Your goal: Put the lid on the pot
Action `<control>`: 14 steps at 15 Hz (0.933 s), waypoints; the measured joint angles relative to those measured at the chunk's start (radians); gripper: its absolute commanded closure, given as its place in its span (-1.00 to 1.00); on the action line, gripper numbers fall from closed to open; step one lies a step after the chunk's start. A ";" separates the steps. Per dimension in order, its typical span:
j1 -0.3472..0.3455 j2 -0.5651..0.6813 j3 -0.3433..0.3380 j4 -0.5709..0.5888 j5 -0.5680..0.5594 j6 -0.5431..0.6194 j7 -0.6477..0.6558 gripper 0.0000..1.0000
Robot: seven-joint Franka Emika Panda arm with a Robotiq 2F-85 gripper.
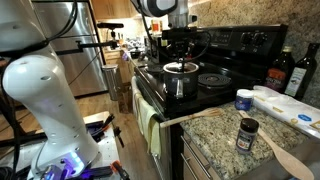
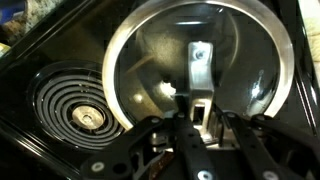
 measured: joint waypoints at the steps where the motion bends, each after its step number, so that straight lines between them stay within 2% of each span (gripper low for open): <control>1: 0.000 0.003 0.000 0.000 0.000 0.003 -0.011 0.75; 5: -0.001 0.004 0.000 0.000 0.000 0.007 -0.023 0.75; 6: -0.001 0.004 0.000 0.000 -0.001 0.007 -0.023 0.09; 8: -0.001 0.004 0.001 0.000 -0.001 0.006 -0.023 -0.06; 14: 0.003 -0.021 0.032 0.003 0.020 -0.082 -0.004 -0.83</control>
